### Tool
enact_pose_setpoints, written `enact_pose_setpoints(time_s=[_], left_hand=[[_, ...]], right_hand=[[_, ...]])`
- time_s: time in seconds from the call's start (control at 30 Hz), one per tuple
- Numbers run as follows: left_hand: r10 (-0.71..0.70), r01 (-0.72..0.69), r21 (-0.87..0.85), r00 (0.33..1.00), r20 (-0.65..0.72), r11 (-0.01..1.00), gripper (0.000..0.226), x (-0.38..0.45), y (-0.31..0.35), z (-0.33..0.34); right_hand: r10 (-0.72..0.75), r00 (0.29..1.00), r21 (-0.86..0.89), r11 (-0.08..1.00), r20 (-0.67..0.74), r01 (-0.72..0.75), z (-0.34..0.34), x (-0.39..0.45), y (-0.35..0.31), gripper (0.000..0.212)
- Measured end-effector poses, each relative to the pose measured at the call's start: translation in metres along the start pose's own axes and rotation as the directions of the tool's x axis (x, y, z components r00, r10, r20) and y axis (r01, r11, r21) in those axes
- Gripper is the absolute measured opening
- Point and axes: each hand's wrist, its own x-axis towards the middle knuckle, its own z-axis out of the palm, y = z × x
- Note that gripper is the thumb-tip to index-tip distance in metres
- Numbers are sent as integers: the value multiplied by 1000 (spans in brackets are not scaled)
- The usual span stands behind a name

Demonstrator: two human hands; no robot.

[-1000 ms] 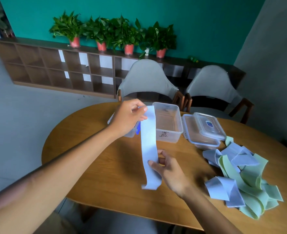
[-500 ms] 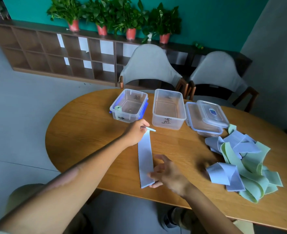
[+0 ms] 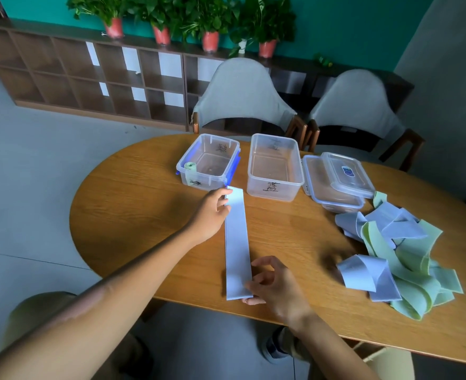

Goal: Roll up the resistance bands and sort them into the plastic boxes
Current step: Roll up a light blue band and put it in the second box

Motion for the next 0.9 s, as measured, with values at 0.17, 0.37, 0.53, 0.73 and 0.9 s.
enact_pose_setpoints(time_s=[0.17,0.37,0.53,0.73,0.9], left_hand=[[14,-15,43,999,33,999,27,-31,-5,2],[-6,2,31,995,104,1000,24,-83,-8,3],[1,-9,77,994,112,997,23,-114,-4,5],[226,-255,200,962,153,946,9,-151,3,0],[282,-348,295,928,244,890,9,-171,-2,-1]], right_hand=[[-51,997,21,998,-52,52,2,-2,8,30],[-103,990,-30,994,-91,101,5,-9,12,32],[-176,977,-174,972,-116,155,8,-20,7,30],[-509,861,-603,690,-11,400,-4,-29,14,17],[-554,816,-648,562,165,513,-7,-35,24,14]])
